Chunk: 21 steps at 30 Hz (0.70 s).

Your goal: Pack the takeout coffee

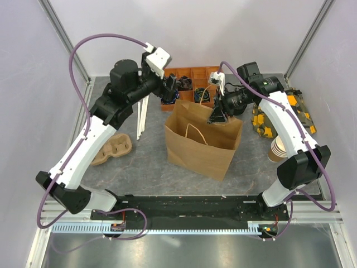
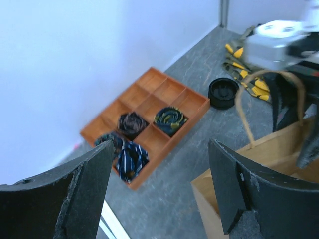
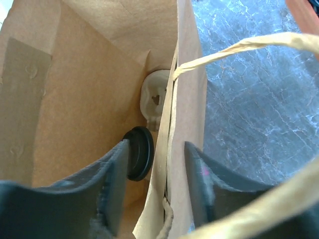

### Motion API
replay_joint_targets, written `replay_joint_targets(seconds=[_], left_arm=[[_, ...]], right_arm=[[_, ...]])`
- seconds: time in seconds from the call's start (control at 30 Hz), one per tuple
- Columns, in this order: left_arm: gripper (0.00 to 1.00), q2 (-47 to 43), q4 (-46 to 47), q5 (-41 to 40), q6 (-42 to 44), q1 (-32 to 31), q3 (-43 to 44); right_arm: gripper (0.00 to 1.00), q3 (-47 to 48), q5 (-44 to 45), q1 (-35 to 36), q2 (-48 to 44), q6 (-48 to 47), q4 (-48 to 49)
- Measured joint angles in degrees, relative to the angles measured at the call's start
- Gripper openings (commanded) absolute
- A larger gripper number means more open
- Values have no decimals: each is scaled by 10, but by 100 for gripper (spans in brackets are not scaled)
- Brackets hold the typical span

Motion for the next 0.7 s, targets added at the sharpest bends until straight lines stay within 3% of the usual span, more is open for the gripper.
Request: replay_joint_targets(seconds=[0.3, 0.37, 0.7], left_arm=[[83, 49, -104, 12, -107, 126, 13], [81, 66, -129, 21, -125, 158, 14], [71, 176, -229, 40, -148, 260, 32]], right_arm=[[87, 24, 22, 0, 0, 16, -1], [97, 34, 29, 0, 0, 21, -1], [98, 97, 87, -2, -16, 59, 0]])
